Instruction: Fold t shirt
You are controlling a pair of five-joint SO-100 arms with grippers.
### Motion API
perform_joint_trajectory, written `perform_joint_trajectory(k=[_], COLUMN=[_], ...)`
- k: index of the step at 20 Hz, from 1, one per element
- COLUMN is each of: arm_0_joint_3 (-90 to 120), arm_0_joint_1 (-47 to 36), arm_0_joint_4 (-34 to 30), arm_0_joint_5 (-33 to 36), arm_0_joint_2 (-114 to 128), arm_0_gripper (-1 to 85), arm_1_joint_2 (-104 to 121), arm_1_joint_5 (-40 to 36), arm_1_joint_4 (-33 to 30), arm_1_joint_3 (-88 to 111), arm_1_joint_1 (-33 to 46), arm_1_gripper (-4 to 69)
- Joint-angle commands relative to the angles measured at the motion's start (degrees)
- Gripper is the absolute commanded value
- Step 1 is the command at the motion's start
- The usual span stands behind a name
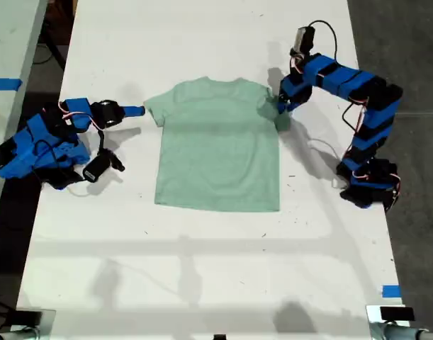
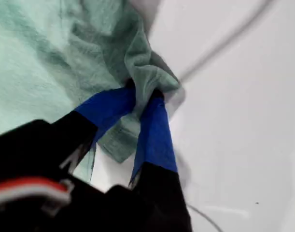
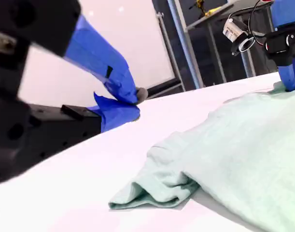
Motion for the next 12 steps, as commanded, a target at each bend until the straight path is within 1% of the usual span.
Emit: perform_joint_trajectory(k=[1,3,5,6,8,10,11,12], arm_0_joint_3=[2.1,2.1,2.1,2.1,2.1,2.1,2.1,2.1], arm_0_joint_1=[0.6,0.5,0.5,0.4,0.5,0.5,0.5,0.5], arm_0_joint_4=[-1.2,-1.2,-1.2,-1.2,-1.2,-1.2,-1.2,-1.2], arm_0_joint_5=[0.8,0.9,1.0,1.0,1.0,1.0,1.0,1.1], arm_0_joint_2=[0.5,0.5,0.5,0.5,0.5,0.5,0.5,0.5], arm_0_gripper=[-0.2,-0.2,-0.2,-0.2,-0.2,-0.2,-0.2,-0.2], arm_1_joint_2=[3.4,7.6,6.6,6.2,5.8,5.6,4.8,3.4], arm_1_joint_5=[0.6,-0.8,-1.2,-0.9,1.1,2.6,3.2,3.2], arm_1_joint_4=[2.1,2.6,7.4,7.9,6.9,3.6,2.3,1.8], arm_1_joint_3=[-1.1,-4.5,-14.2,-17.8,-22.4,-23.6,-23.6,-24.1], arm_1_joint_1=[-0.6,-6.9,-15.9,-20.5,-28.7,-34.9,-36.7,-37.6], arm_1_gripper=[1.2,1.2,1.2,1.2,1.2,1.3,8.2,20.1])
